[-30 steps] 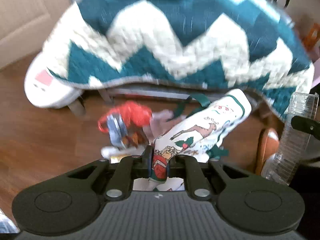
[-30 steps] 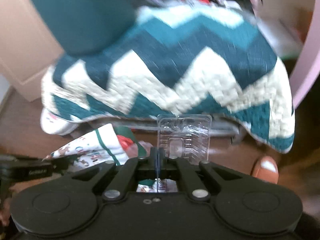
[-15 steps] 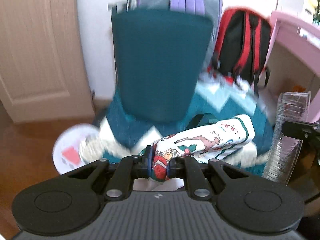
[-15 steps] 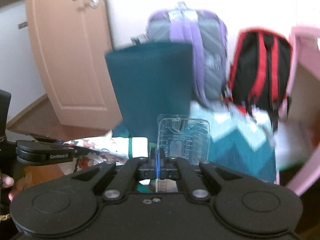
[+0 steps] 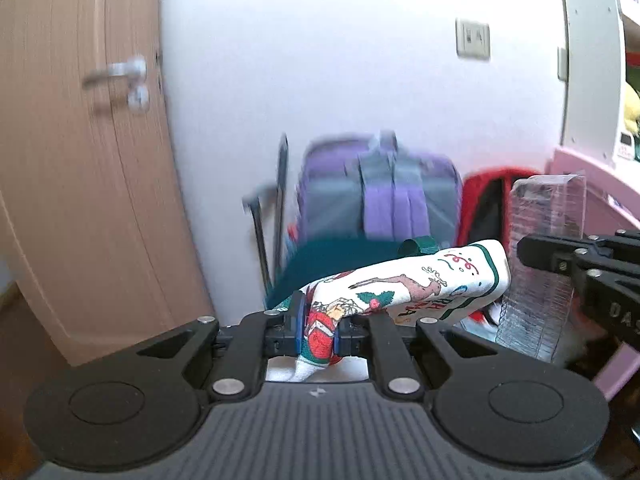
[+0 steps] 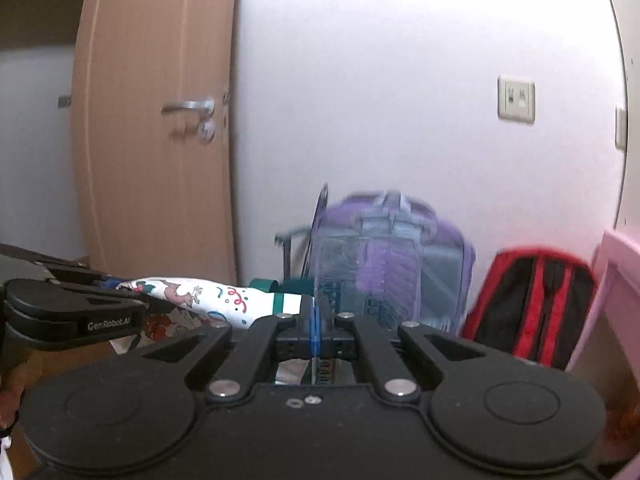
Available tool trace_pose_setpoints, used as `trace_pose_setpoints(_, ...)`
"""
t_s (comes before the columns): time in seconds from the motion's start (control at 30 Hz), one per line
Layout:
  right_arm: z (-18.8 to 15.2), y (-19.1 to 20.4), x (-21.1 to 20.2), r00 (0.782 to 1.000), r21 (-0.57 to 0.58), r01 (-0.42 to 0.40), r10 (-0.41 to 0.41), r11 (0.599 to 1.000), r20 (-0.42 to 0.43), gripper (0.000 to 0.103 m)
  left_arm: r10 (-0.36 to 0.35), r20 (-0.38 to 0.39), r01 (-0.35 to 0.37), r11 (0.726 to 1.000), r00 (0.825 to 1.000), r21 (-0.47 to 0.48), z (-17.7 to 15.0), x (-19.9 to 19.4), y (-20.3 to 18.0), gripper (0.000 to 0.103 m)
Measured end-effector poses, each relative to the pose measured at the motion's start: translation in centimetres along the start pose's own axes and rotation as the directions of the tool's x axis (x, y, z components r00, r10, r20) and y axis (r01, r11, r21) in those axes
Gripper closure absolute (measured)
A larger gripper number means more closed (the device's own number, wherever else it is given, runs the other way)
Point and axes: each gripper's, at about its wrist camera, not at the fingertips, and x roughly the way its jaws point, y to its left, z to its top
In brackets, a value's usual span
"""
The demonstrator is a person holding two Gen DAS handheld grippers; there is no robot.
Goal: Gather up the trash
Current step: 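Lift both held items and carry them over the teal bin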
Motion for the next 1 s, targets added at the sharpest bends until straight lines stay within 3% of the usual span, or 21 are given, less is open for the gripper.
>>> trace_pose_setpoints(0.17, 3.2, -0.5, 3.7, 0.999, 0.036, 0.014, -0.015, 0.999, 0.032, 0.102, 0.075, 0.059, -0.078, 0.995, 0.995, 0.057, 4.3, 1.9, -0.4, 0.090)
trace_pose_setpoints(0.33, 3.8, -1.7, 8.0, 0.999, 0.105, 0.001, -0.005, 0.995, 0.036, 0.102, 0.108, 0.045, -0.110, 0.993, 0.993, 0.047, 5.7, 6.2, 0.3, 0.090)
trace_pose_setpoints(0.73, -1.2, -3.0, 17.0, 0.998, 0.172, -0.066, 0.069, 0.983, -0.011, 0.102, 0.124, -0.103, -0.118, 0.991, 0.987, 0.062, 1.1, 17.2, 0.7, 0.090)
trace_pose_setpoints(1.0, -3.9, -3.0, 19.2, 0.990, 0.208, -0.094, 0.114, 0.974, -0.085, 0.100, 0.082, -0.192, -0.057, 0.989, 0.978, 0.133, -2.2, 20.4, -1.1, 0.090)
